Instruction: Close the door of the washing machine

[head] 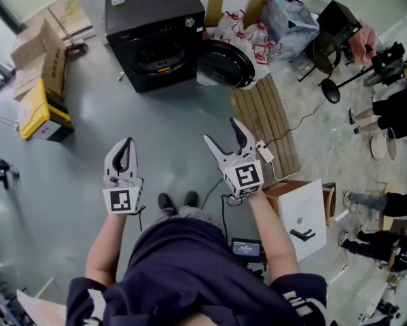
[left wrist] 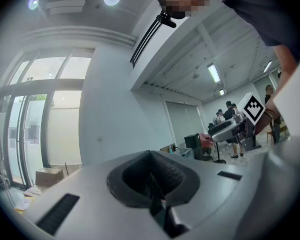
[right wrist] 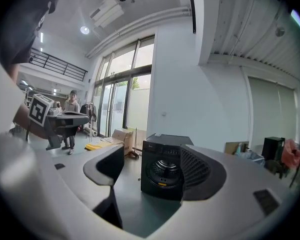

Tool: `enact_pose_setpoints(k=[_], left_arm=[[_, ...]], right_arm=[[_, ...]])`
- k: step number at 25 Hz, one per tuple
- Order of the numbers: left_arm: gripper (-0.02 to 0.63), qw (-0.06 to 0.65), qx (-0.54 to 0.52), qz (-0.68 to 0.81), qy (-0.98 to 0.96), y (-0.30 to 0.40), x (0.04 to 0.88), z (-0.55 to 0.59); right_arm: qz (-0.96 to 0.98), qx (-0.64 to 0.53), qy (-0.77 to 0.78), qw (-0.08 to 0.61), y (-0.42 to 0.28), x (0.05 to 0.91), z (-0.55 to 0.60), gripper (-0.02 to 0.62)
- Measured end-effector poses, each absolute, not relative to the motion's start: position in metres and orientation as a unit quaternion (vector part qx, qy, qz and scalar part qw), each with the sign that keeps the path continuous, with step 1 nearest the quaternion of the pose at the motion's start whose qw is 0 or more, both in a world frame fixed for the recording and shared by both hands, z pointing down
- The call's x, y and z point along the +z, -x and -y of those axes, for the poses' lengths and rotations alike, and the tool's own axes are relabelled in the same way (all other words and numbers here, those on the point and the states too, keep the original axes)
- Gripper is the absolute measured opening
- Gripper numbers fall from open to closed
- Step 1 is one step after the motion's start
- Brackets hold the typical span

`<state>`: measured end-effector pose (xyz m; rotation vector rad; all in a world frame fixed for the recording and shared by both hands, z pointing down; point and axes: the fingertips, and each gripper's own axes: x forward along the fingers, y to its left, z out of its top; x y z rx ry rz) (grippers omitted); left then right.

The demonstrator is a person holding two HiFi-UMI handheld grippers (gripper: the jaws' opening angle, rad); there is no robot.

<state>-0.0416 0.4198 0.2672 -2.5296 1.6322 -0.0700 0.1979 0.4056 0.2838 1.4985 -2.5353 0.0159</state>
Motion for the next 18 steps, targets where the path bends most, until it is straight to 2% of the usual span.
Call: enact_pose_setpoints(k=[10,18], left_arm=[[0.023,0.064,-0.029,-0.542,0.837,0.037,0.271,-0.42],[0.023,0.068,-0.036,-0.546,0.834,0.023,0.274,-0.422]], right_arm=[[0.855,0.0,-0.507,0.112,-0.21,0.286,-0.407,0.356],[0.852,0.004,-0.509,0.125,-0.246,0.298,-0.405,0.356]])
